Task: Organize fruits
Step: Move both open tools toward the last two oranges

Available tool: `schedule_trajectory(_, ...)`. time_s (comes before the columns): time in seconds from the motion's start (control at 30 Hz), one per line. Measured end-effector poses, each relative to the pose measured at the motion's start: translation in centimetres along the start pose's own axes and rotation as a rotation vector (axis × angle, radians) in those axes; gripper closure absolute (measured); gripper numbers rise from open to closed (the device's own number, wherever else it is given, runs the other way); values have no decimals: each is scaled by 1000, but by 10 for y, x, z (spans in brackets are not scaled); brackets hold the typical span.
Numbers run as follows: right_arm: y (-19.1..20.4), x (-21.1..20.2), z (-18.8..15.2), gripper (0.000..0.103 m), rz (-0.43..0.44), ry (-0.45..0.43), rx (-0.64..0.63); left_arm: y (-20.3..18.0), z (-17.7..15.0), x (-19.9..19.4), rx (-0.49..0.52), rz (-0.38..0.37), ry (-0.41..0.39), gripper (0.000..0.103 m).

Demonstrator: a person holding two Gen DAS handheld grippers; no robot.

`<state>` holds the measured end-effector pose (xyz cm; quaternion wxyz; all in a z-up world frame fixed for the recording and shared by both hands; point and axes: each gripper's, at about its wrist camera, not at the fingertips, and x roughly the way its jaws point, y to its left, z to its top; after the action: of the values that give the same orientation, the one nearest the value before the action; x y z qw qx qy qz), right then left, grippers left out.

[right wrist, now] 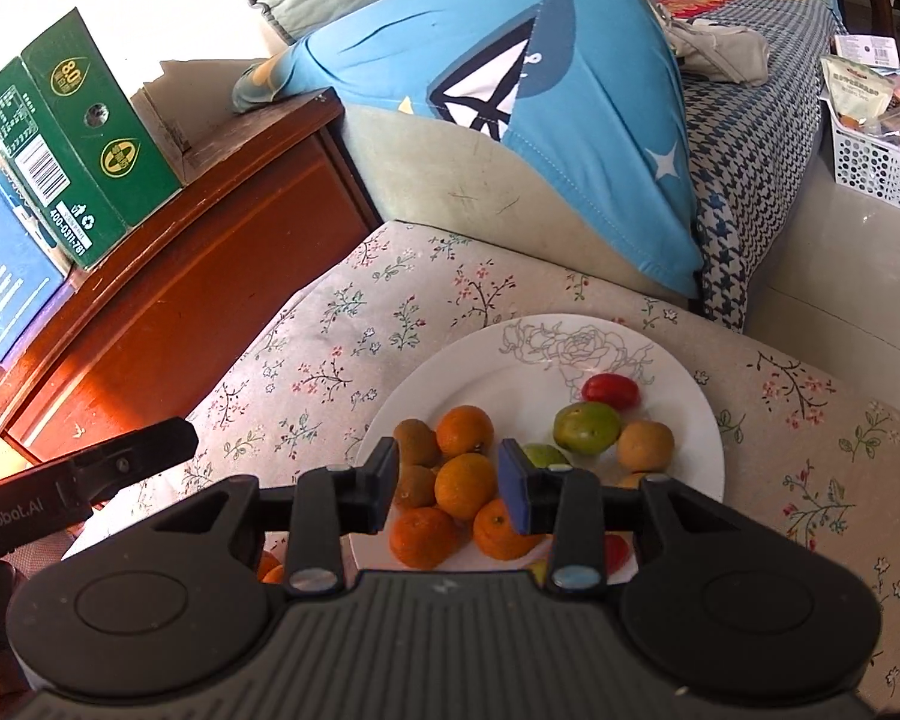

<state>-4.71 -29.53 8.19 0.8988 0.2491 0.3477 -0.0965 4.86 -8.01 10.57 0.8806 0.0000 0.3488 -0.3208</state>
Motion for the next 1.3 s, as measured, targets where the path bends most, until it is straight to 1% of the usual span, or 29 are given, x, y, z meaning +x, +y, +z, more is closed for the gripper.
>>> schedule_trajectory(0.2,14,0,-8,65,23,18,-38,5,-3,-7,5,13,15,38)
schedule_trajectory(0.3,21,0,-13,65,36,27,-56,6,-6,-10,14,27,23,26)
schedule_trajectory(0.43,28,3,-21,64,52,43,-76,10,-11,-14,32,38,29,26)
schedule_trajectory(0.57,36,8,-29,64,75,66,-105,22,-14,-13,5,60,53,24)
schedule_trajectory(0.63,41,13,-35,63,88,84,-127,30,-17,-12,-10,79,64,18)
schedule_trajectory(0.8,56,23,-45,60,131,124,-180,48,-21,-8,-57,124,102,17)
schedule_trajectory(0.9,66,28,-52,55,156,137,-223,55,-23,-8,-75,142,97,17)
schedule_trajectory(1.03,75,38,-60,55,185,157,-266,61,-22,-10,-86,157,93,16)
schedule_trajectory(1.1,79,42,-62,55,182,160,-289,64,-22,-10,-95,160,97,14)
schedule_trajectory(1.17,82,45,-65,55,173,164,-312,67,-22,-10,-113,139,96,14)
schedule_trajectory(1.3,83,53,-67,56,150,166,-332,68,-23,-9,-112,132,106,13)
